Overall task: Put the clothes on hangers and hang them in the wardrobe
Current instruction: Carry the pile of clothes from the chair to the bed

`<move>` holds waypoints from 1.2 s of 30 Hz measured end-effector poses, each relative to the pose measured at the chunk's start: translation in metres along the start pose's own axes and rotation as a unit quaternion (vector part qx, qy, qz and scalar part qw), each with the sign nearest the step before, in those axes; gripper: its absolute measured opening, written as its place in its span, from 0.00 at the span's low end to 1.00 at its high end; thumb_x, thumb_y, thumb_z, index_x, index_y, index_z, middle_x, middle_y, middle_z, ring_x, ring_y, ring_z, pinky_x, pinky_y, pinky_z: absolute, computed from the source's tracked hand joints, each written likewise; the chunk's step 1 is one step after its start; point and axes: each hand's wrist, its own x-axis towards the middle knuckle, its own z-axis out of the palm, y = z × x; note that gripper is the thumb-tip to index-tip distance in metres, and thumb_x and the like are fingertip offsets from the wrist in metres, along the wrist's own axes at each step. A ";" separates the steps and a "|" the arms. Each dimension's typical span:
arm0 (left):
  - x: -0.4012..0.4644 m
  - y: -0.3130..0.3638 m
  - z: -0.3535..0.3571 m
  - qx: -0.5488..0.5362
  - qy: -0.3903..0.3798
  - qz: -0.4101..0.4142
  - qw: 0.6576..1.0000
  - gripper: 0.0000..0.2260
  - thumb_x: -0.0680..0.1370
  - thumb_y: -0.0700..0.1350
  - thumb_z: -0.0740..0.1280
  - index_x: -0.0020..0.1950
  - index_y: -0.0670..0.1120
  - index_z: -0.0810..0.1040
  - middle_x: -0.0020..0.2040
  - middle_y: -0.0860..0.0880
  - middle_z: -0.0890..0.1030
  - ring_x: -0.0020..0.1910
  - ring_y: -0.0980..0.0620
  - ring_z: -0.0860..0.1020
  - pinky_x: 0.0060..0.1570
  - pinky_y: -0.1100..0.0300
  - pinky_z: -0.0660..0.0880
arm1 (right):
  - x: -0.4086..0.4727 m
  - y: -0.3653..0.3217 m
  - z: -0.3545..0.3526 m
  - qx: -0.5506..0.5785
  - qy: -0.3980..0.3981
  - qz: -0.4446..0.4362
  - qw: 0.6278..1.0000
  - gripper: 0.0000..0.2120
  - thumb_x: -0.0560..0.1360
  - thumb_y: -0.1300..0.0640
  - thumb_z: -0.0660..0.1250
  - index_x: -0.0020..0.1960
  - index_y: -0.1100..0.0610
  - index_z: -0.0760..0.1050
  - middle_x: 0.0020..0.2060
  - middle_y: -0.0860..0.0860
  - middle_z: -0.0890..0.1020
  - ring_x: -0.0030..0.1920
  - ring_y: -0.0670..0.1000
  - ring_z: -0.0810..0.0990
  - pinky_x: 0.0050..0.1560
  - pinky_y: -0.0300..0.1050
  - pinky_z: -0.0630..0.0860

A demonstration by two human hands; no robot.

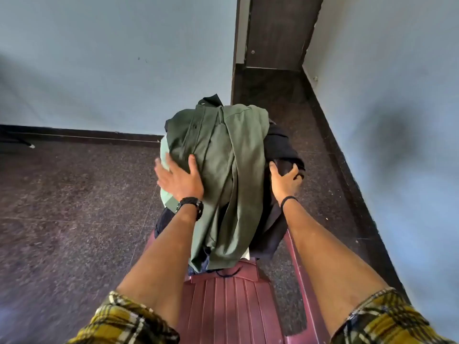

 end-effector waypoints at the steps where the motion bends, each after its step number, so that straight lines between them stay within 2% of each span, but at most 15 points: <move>1: 0.004 -0.006 0.000 -0.033 0.001 -0.064 0.997 0.37 0.77 0.64 0.58 0.78 0.46 0.52 0.78 0.41 0.50 0.77 0.42 0.51 0.74 0.45 0.51 | 0.002 0.001 0.006 0.053 -0.009 0.029 0.998 0.41 0.74 0.39 0.65 0.78 0.51 0.48 0.76 0.59 0.52 0.74 0.60 0.59 0.70 0.56 0.61; 4: 0.014 -0.017 0.004 -0.143 -0.041 -0.152 0.977 0.39 0.75 0.68 0.57 0.79 0.49 0.48 0.78 0.43 0.47 0.77 0.43 0.51 0.74 0.46 0.53 | 0.006 0.005 0.025 0.201 -0.042 0.104 0.973 0.46 0.71 0.41 0.70 0.78 0.48 0.44 0.75 0.56 0.58 0.71 0.59 0.65 0.68 0.58 0.66; 9: 0.039 -0.010 0.016 -0.252 -0.013 -0.239 0.938 0.32 0.79 0.63 0.54 0.77 0.45 0.57 0.76 0.42 0.59 0.75 0.44 0.58 0.74 0.48 0.54 | 0.013 0.008 0.037 0.334 -0.107 0.127 0.928 0.46 0.73 0.46 0.69 0.77 0.45 0.39 0.66 0.50 0.68 0.63 0.56 0.72 0.64 0.58 0.71; 10: 0.043 -0.011 0.017 -0.253 -0.027 -0.252 0.934 0.32 0.79 0.63 0.55 0.77 0.45 0.58 0.77 0.42 0.57 0.75 0.44 0.57 0.74 0.48 0.53 | 0.017 0.011 0.037 0.347 -0.123 0.134 0.920 0.44 0.73 0.45 0.68 0.77 0.46 0.42 0.65 0.51 0.69 0.62 0.55 0.74 0.62 0.57 0.73; 12: 0.045 -0.012 0.018 -0.234 -0.061 -0.262 0.934 0.32 0.78 0.65 0.54 0.77 0.47 0.59 0.76 0.43 0.56 0.74 0.44 0.59 0.73 0.47 0.54 | 0.020 0.011 0.035 0.344 -0.176 0.154 0.909 0.36 0.70 0.42 0.67 0.74 0.50 0.60 0.63 0.53 0.76 0.58 0.55 0.78 0.53 0.53 0.78; 13: 0.044 -0.011 0.017 -0.236 -0.078 -0.261 0.933 0.32 0.78 0.65 0.54 0.76 0.47 0.62 0.75 0.43 0.59 0.72 0.44 0.62 0.72 0.47 0.56 | 0.021 0.011 0.034 0.341 -0.192 0.157 0.907 0.28 0.70 0.41 0.65 0.67 0.52 0.70 0.59 0.54 0.79 0.54 0.54 0.80 0.49 0.50 0.79; 15: 0.041 -0.011 0.016 -0.269 -0.114 -0.266 0.919 0.35 0.75 0.69 0.53 0.73 0.47 0.66 0.70 0.47 0.69 0.67 0.46 0.68 0.70 0.49 0.61 | 0.019 0.010 0.033 0.368 -0.210 0.168 0.890 0.18 0.74 0.42 0.61 0.52 0.54 0.78 0.48 0.53 0.82 0.48 0.54 0.80 0.45 0.48 0.77; 18: 0.039 -0.015 0.018 -0.324 -0.134 -0.279 0.894 0.45 0.65 0.78 0.55 0.71 0.49 0.70 0.63 0.54 0.74 0.62 0.51 0.71 0.70 0.52 0.62 | 0.017 0.011 0.024 0.425 -0.238 0.156 0.859 0.25 0.74 0.35 0.60 0.58 0.52 0.79 0.52 0.53 0.83 0.54 0.55 0.80 0.54 0.51 0.77; 20: 0.035 -0.011 0.014 -0.370 -0.134 -0.291 0.872 0.38 0.69 0.75 0.56 0.68 0.49 0.73 0.63 0.53 0.75 0.61 0.52 0.72 0.70 0.55 0.64 | 0.016 0.016 0.017 0.445 -0.284 0.157 0.835 0.35 0.70 0.27 0.58 0.63 0.52 0.76 0.58 0.54 0.82 0.60 0.57 0.79 0.63 0.55 0.73; 22: 0.037 -0.013 0.014 -0.388 -0.167 -0.296 0.857 0.33 0.74 0.71 0.54 0.67 0.50 0.74 0.63 0.51 0.76 0.62 0.50 0.73 0.69 0.55 0.65 | 0.019 0.024 0.009 0.446 -0.294 0.171 0.828 0.40 0.67 0.23 0.55 0.65 0.52 0.75 0.59 0.54 0.81 0.62 0.57 0.78 0.63 0.55 0.72; 25: 0.046 -0.011 0.007 -0.381 -0.212 -0.284 0.854 0.32 0.72 0.73 0.55 0.62 0.51 0.77 0.59 0.51 0.78 0.60 0.50 0.75 0.69 0.52 0.66 | 0.025 0.020 0.002 0.400 -0.297 0.176 0.849 0.44 0.67 0.21 0.50 0.66 0.52 0.74 0.60 0.55 0.81 0.61 0.58 0.77 0.60 0.56 0.74; 29: 0.050 -0.004 -0.001 -0.352 -0.263 -0.273 0.856 0.28 0.73 0.72 0.53 0.52 0.53 0.79 0.53 0.52 0.80 0.57 0.51 0.76 0.65 0.53 0.69 | 0.042 -0.012 0.014 0.184 -0.267 0.174 0.930 0.37 0.70 0.24 0.51 0.66 0.49 0.72 0.58 0.55 0.80 0.59 0.58 0.76 0.62 0.57 0.73; 32: 0.048 0.002 -0.005 -0.345 -0.317 -0.262 0.844 0.28 0.73 0.72 0.54 0.54 0.53 0.80 0.55 0.51 0.81 0.57 0.50 0.77 0.62 0.53 0.71 | 0.086 0.007 0.036 0.057 -0.151 0.105 0.981 0.35 0.71 0.28 0.55 0.71 0.47 0.68 0.66 0.55 0.73 0.62 0.60 0.73 0.64 0.61 0.70; 34: 0.049 0.004 -0.006 -0.332 -0.330 -0.238 0.851 0.24 0.77 0.66 0.55 0.58 0.50 0.79 0.55 0.50 0.80 0.56 0.50 0.77 0.59 0.55 0.72 | 0.066 0.006 0.037 0.084 -0.047 0.077 0.992 0.29 0.74 0.36 0.58 0.64 0.55 0.75 0.63 0.57 0.74 0.63 0.62 0.72 0.64 0.60 0.70; 36: 0.051 0.003 -0.005 -0.320 -0.308 -0.212 0.871 0.19 0.81 0.56 0.56 0.60 0.45 0.77 0.52 0.49 0.81 0.56 0.50 0.76 0.55 0.57 0.74 | 0.038 0.000 0.038 0.226 -0.023 0.070 0.971 0.19 0.78 0.44 0.60 0.58 0.57 0.77 0.57 0.56 0.78 0.59 0.60 0.76 0.62 0.58 0.73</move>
